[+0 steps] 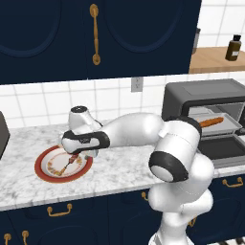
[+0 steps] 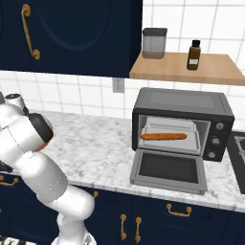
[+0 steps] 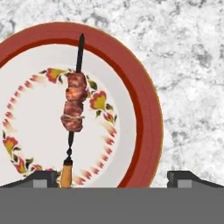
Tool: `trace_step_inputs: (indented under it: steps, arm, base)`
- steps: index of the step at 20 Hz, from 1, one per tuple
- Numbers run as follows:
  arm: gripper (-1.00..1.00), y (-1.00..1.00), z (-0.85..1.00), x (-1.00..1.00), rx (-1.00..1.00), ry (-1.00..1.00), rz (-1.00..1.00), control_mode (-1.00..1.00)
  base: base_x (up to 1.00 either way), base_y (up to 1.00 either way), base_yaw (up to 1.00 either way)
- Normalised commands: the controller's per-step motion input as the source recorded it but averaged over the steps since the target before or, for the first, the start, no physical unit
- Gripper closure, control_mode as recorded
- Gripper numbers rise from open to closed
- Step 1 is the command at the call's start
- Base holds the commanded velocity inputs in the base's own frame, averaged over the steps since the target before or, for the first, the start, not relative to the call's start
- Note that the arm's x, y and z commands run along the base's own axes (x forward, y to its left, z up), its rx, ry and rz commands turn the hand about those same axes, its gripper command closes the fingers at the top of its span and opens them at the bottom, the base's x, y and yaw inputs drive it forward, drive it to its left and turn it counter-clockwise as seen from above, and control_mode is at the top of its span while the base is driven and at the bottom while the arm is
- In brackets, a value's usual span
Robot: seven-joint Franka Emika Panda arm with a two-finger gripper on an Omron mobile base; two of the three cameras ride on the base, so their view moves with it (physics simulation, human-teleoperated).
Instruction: Pick up the kebab skewer and baguette bread, and place them inside the toaster oven. Close the toaster oven door and start by setting the timer.
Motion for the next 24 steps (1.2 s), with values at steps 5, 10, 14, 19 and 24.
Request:
trace_step_inputs:
  steps: [5, 10, 14, 19, 24]
  arm:
    - [-1.0, 0.21, -0.37, 0.49, 0.0, 0.04, 0.0, -1.0]
    - [-1.0, 0.35, -0.38, 0.42, 0.0, 0.02, 0.0, -1.0]
    - [-1.0, 0.33, -0.27, 0.21, 0.0, 0.03, 0.0, -1.0]
    - [-1.0, 0.13, -0.27, 0.13, 0.0, 0.04, 0.0, -1.0]
    - [-1.0, -0.18, -0.2, 0.08, 0.0, 0.0, 0.0, -1.0]
  base:
    - [0.0, 0.0, 0.0]
    - [0.0, 0.0, 0.0]
    - [0.0, 0.0, 0.0]
    - [0.0, 0.0, 0.0]
    - [0.0, 0.0, 0.0]
